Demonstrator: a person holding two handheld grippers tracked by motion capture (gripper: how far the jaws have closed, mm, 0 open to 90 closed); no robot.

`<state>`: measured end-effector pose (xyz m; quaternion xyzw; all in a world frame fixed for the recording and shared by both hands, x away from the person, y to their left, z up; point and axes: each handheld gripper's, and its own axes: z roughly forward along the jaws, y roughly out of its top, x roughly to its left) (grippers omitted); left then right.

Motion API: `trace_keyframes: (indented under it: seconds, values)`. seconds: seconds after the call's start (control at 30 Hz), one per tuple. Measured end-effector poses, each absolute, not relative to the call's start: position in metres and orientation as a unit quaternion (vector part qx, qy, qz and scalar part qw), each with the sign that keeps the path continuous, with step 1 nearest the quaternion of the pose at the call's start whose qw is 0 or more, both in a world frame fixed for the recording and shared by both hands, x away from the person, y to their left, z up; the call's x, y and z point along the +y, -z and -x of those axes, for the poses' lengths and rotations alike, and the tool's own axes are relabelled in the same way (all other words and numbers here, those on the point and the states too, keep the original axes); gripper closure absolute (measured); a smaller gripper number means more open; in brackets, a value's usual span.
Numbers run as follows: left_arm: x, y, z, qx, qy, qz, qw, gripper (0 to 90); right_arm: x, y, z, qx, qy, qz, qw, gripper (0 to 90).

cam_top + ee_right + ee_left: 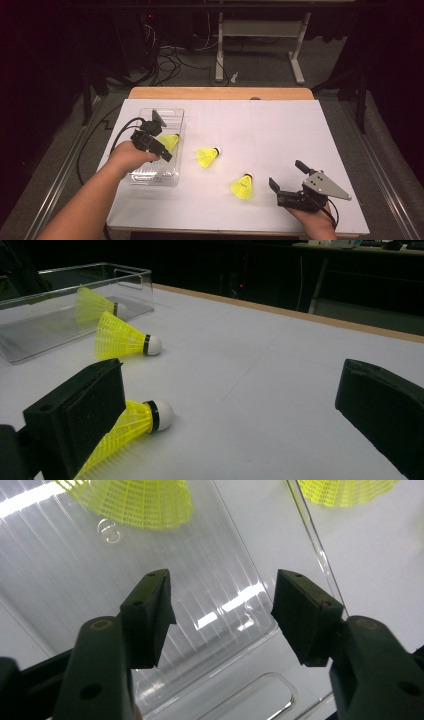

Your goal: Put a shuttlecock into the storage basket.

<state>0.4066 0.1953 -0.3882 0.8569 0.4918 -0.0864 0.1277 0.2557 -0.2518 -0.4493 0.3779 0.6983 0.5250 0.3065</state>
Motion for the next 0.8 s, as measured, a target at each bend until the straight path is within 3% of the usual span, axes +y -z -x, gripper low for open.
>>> trace_keyframes:
  seconds: [0.8]
  values:
    - [0.204,0.391,-0.389,0.477,0.098,-0.863,0.134,21.3,-0.25,0.451,-0.253,0.705,-0.519,-0.375,0.305,0.2]
